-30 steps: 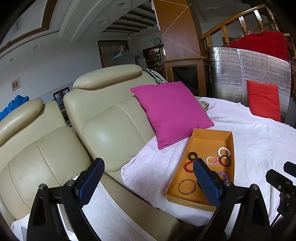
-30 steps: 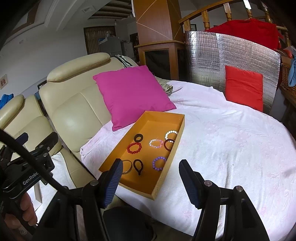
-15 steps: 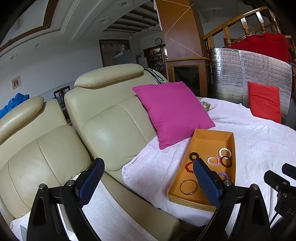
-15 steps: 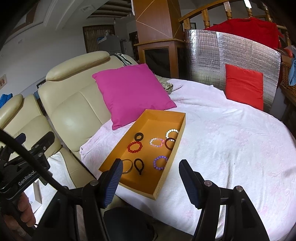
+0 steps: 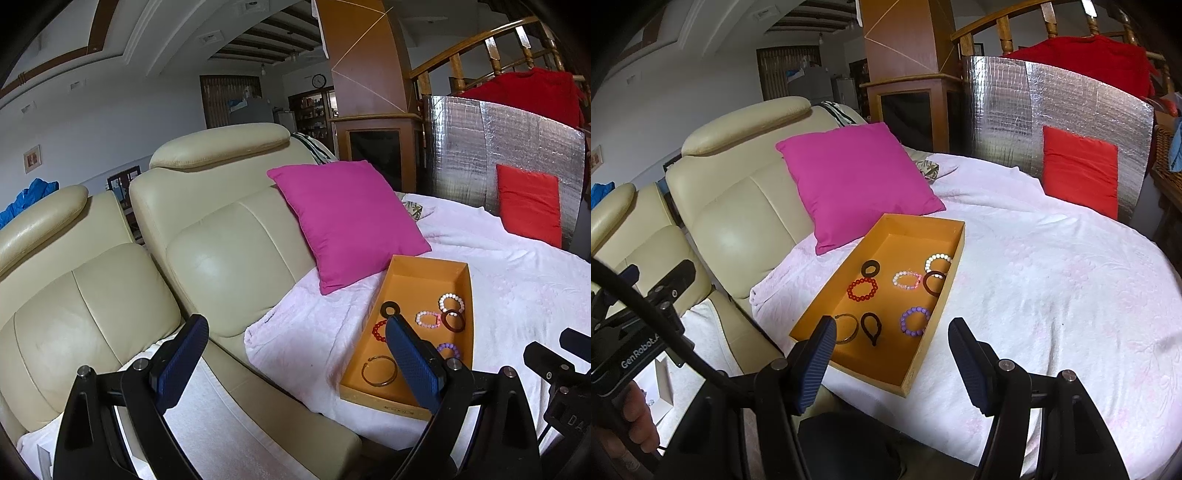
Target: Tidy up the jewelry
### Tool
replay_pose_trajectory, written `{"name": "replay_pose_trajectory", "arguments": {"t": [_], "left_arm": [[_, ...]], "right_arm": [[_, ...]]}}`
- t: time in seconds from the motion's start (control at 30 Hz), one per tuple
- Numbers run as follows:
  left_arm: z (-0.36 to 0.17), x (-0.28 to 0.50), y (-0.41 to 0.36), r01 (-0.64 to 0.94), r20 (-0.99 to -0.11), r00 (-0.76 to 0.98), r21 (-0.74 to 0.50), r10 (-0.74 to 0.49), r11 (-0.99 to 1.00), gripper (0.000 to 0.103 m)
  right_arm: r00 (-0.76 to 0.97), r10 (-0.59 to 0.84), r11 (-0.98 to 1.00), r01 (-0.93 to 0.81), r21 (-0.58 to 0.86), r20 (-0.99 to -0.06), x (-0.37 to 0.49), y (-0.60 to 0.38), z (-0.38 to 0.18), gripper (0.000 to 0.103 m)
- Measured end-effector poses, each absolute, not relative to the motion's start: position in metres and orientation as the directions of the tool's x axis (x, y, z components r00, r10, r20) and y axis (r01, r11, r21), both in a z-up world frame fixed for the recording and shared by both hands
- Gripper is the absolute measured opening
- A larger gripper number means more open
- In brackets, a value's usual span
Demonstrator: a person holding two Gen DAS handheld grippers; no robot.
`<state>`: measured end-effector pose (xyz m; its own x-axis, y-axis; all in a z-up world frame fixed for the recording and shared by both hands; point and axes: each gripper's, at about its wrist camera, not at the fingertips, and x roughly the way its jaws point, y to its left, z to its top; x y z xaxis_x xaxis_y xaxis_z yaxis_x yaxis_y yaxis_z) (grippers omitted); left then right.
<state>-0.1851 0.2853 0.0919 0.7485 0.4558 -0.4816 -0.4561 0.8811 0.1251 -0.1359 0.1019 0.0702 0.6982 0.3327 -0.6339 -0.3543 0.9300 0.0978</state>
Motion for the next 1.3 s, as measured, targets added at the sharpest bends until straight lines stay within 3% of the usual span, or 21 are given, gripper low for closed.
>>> {"name": "replay_pose_trajectory", "arguments": {"t": [0.77,1.3], "left_arm": [[0.049,-0.161,0.323,-0.483,-0.569,0.692,0.093,0.445,0.871,0.096],[0.015,-0.106,0.314,-0.439,-0.619,0.647,0.174,0.445,0.881,0.096]], "right_arm": [[0.652,0.295,0.933,-0.354,0.063,-0.699,-0.099,0.133,0.036,0.067],[0.616,0.272,0.937,-0.343,0.059,-0.739,-0.038,0.147,-0.008,0.066]]}}
